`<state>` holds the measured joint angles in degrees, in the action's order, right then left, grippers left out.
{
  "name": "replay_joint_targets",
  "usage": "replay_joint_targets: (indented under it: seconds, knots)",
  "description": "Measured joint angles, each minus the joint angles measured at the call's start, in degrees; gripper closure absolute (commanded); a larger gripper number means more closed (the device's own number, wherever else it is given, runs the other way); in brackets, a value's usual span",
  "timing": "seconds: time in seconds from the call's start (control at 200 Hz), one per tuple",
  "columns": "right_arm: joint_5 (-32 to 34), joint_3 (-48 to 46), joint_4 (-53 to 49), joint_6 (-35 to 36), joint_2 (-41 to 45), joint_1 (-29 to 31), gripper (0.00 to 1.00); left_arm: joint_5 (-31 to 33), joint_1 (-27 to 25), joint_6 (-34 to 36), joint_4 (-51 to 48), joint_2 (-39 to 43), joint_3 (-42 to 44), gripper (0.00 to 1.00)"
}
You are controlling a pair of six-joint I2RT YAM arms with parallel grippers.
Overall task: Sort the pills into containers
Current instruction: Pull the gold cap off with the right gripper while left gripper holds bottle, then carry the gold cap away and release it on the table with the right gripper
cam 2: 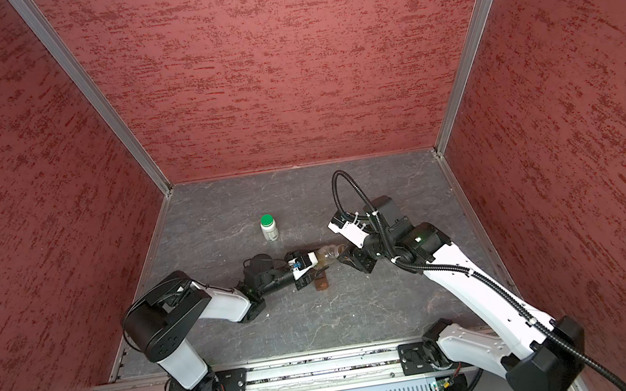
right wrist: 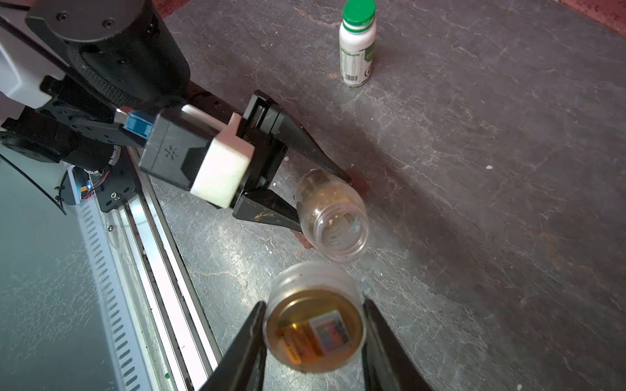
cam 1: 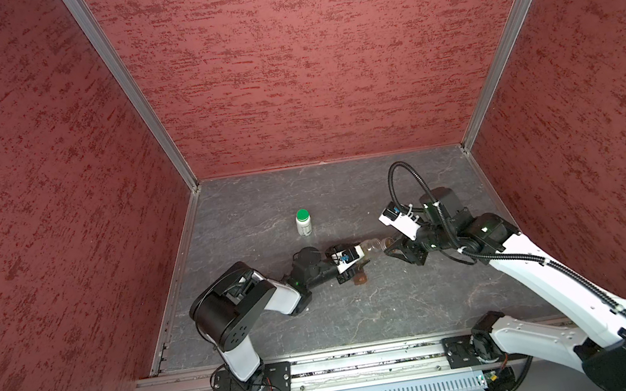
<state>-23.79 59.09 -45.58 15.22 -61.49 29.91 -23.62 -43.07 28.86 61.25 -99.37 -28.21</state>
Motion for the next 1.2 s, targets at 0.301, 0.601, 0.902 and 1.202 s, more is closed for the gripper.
replay_joint_targets:
  seconds: [0.301, 0.601, 0.902, 1.202]
  knots:
    - [6.5, 0.0, 1.7, -8.4, -0.6, -2.7, 0.73, 1.8, 1.8, -2.8, 2.2, 1.7, 4.2, 1.0]
    - [14.3, -2.3, 4.7, -26.5, -8.3, -9.0, 0.74, 7.5, 1.8, -4.5, -2.6, 18.1, 10.3, 1.0]
    - [18.7, -5.5, 6.3, -40.4, -24.0, -9.0, 0.71, 13.9, -1.8, -4.6, -19.7, 35.1, 11.2, 1.0]
    - [22.1, -5.9, 9.5, -43.3, -31.4, -9.5, 0.67, 17.8, -4.0, -5.1, -26.8, 38.2, 11.9, 1.0]
